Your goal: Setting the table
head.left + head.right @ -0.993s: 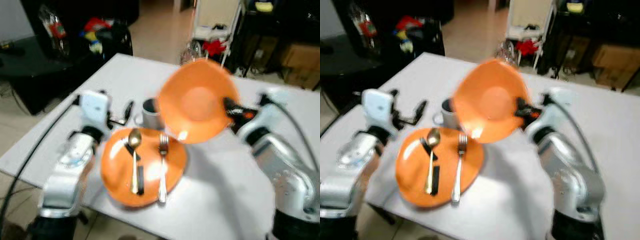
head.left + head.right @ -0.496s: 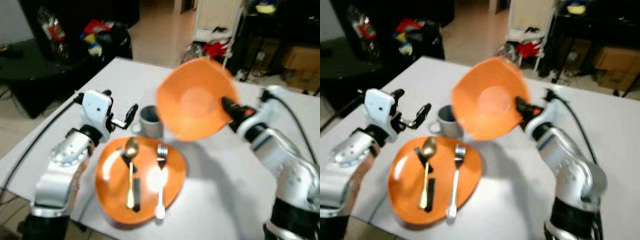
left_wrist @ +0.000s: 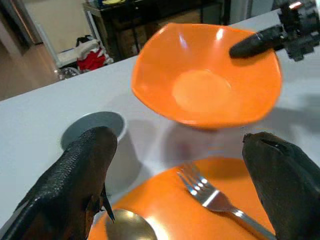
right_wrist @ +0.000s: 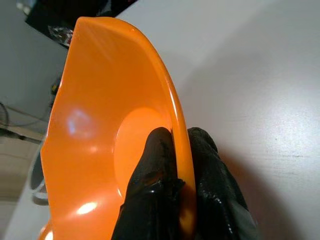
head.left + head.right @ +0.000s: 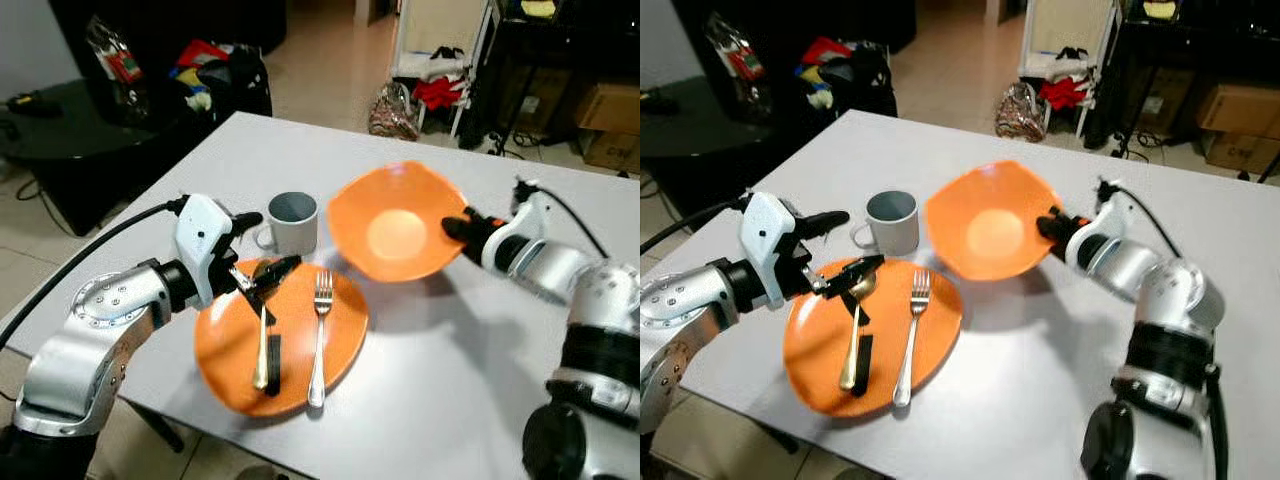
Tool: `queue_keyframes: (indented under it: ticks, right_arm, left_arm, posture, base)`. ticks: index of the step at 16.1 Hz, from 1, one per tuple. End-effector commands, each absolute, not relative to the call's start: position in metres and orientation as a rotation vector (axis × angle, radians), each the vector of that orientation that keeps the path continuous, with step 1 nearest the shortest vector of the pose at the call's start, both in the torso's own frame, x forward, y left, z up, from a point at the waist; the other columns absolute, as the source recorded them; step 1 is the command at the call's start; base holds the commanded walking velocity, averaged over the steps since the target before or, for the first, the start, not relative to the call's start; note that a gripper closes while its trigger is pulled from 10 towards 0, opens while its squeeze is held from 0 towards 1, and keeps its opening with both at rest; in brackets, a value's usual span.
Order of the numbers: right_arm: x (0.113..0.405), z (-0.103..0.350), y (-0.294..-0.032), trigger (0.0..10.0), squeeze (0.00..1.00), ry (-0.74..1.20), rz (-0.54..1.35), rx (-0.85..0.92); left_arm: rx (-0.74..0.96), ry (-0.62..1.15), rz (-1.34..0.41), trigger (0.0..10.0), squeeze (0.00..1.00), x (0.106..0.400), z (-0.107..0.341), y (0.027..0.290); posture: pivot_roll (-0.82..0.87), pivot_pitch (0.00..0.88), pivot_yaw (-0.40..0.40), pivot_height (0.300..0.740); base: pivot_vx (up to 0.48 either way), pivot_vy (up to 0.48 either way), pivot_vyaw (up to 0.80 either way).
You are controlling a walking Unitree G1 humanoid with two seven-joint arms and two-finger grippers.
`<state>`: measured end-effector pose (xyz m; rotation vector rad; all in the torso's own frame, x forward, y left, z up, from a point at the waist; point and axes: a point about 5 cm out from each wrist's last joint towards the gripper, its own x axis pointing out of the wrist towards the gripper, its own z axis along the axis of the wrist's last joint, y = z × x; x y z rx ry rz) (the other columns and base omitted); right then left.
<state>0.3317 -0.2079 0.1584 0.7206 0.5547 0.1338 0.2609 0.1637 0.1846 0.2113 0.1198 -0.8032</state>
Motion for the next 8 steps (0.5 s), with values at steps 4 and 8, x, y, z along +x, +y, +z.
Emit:
queue_keyframes:
  ticks: [4, 8]
  right_arm:
    - [0.344, 0.156, -0.21, 10.0, 0.0, 0.579, 0.119, 0.757]
    - [0.356, 0.142, -0.198, 10.0, 0.0, 0.63, 0.09, 0.808]
  left_arm:
    - [0.219, 0.143, -0.843, 10.0, 0.0, 0.259, 0.189, 0.166]
    - [0.215, 0.217, -0.919, 10.0, 0.0, 0.249, 0.184, 0.166]
  posture:
    - [0.05, 0.0, 0.039, 0.74]
    - [0.06, 0.0, 0.036, 0.74]
  base:
    - [0.0, 0.0, 0.0]
    - [0.0, 0.0, 0.0]
